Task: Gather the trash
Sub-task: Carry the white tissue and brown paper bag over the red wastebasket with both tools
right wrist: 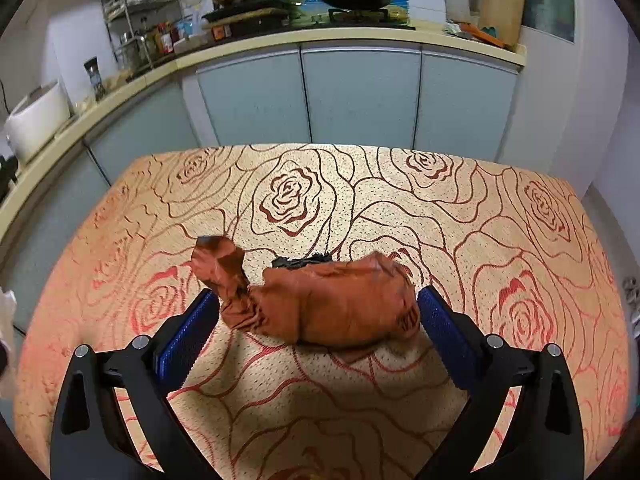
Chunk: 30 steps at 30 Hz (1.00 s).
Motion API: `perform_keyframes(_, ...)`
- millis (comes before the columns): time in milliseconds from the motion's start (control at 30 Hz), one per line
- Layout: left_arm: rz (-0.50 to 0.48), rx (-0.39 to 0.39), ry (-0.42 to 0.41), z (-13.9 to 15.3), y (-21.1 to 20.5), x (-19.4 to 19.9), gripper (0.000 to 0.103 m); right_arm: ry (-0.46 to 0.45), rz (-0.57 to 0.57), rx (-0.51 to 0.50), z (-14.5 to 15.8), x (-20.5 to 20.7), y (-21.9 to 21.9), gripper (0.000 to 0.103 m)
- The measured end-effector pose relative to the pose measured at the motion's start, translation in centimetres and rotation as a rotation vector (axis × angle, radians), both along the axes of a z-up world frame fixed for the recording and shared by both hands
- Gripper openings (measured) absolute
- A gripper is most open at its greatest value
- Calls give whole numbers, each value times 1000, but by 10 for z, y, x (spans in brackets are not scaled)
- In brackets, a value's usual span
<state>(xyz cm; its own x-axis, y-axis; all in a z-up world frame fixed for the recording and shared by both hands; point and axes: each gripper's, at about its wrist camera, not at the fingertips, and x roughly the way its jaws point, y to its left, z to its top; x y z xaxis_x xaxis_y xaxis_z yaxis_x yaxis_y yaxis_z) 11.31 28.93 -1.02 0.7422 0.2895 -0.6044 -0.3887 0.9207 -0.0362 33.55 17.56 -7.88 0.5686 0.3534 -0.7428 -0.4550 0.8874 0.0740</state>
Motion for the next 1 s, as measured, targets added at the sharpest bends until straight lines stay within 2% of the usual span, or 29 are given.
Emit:
perform_keyframes(200, 10, -6, -3, -2, 2, 0, 8, -6, 19, -5, -1, 3, 0, 75)
perform_keyframes(367, 10, -5, 1, -3, 0, 0, 8, -16, 32, -17, 2, -4, -3, 69)
perform_keyframes(533, 2, 1, -7, 0, -3, -2, 8, -39, 21, -1, 12, -20, -14, 68)
perform_keyframes(767, -15, 12, -22, 7, -17, -5, 8, -88, -3, 46, 39, -52, -40, 68)
perform_keyframes(1000, -62, 19, -46, 19, -40, -7, 8, -122, -59, 96, 65, -84, -83, 68)
